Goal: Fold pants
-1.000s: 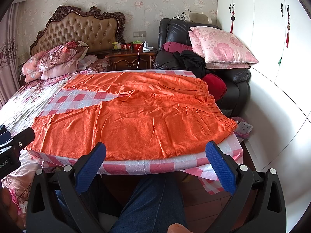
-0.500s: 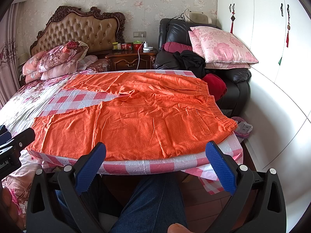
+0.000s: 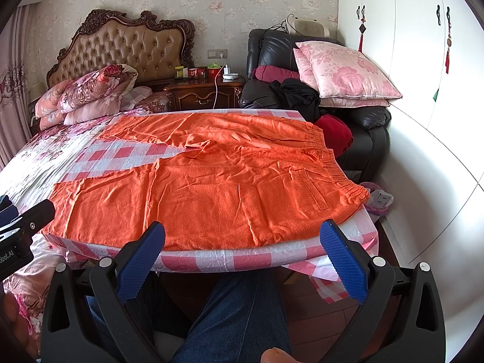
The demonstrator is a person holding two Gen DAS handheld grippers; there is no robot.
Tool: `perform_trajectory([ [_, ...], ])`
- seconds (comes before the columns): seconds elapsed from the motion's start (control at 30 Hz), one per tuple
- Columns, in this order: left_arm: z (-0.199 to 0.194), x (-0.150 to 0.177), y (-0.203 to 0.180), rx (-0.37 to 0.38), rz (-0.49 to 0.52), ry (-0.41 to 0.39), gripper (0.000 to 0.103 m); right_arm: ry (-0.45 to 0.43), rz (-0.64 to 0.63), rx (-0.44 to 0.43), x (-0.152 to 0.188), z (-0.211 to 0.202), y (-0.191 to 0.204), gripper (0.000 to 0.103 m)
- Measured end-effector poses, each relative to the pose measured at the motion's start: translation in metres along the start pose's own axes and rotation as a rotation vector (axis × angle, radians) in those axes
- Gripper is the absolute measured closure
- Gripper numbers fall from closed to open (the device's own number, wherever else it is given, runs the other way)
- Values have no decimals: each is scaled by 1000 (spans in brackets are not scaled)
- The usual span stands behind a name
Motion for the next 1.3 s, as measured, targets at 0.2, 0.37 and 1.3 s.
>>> perform_trajectory([
  [0.2, 0, 0, 0, 0, 0, 0, 1, 0, 0, 0, 0, 0, 0, 4],
  [0.37, 0, 0, 0, 0, 0, 0, 1, 0, 0, -1, 0, 0, 1, 4],
  [1.3, 6, 9, -3, 1, -17, 17, 1, -11, 6, -17, -3, -2, 2, 4],
])
Point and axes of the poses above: each gripper's, at about its wrist camera, not at the fingertips, and z roughly the way its jaws point, y to its left, x to its underside, the point moved 8 cm from there along z, roughly the way its jaws point, and after that the axes turned 8 degrees about x, right-handed, at the moved point
